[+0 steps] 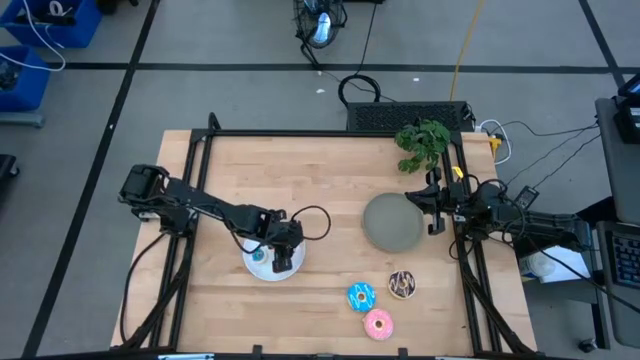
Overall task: Pick & Place donuts
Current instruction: Put the small white donut on the white plate, then put the big black donut on the gray plate
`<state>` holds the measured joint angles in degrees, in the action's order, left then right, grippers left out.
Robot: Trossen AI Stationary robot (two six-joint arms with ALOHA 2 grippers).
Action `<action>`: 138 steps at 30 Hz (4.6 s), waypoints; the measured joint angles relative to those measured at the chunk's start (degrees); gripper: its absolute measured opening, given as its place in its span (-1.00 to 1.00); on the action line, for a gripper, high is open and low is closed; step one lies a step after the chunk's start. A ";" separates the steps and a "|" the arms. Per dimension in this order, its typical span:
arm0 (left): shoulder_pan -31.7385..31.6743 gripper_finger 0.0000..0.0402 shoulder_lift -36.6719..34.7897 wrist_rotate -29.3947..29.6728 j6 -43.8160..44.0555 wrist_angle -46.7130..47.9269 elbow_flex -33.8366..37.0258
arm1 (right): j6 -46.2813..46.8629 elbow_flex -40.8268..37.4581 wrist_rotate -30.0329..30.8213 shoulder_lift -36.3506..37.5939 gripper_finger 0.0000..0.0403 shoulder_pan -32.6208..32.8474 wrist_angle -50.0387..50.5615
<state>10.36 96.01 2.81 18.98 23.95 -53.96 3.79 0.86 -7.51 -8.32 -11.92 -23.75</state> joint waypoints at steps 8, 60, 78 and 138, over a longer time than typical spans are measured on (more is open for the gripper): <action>0.69 -0.07 2.88 0.23 -3.68 -0.14 -0.04 | 0.02 -0.02 0.02 -0.34 -1.00 0.00 -0.22; 19.77 -0.94 -45.61 41.51 8.94 30.86 -5.23 | -0.01 -0.01 -0.02 -1.36 -1.00 0.01 0.00; 16.86 -0.93 -76.64 46.53 -20.19 -27.19 46.87 | -2.97 -0.02 -0.04 -1.53 -1.00 0.01 0.04; 7.51 -0.77 -86.66 27.26 -35.81 -35.16 53.34 | 7.20 48.59 25.55 -36.13 -1.00 24.48 56.59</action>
<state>17.87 9.34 30.06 -16.83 -11.21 -0.62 10.99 49.44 18.04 -44.44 12.56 32.85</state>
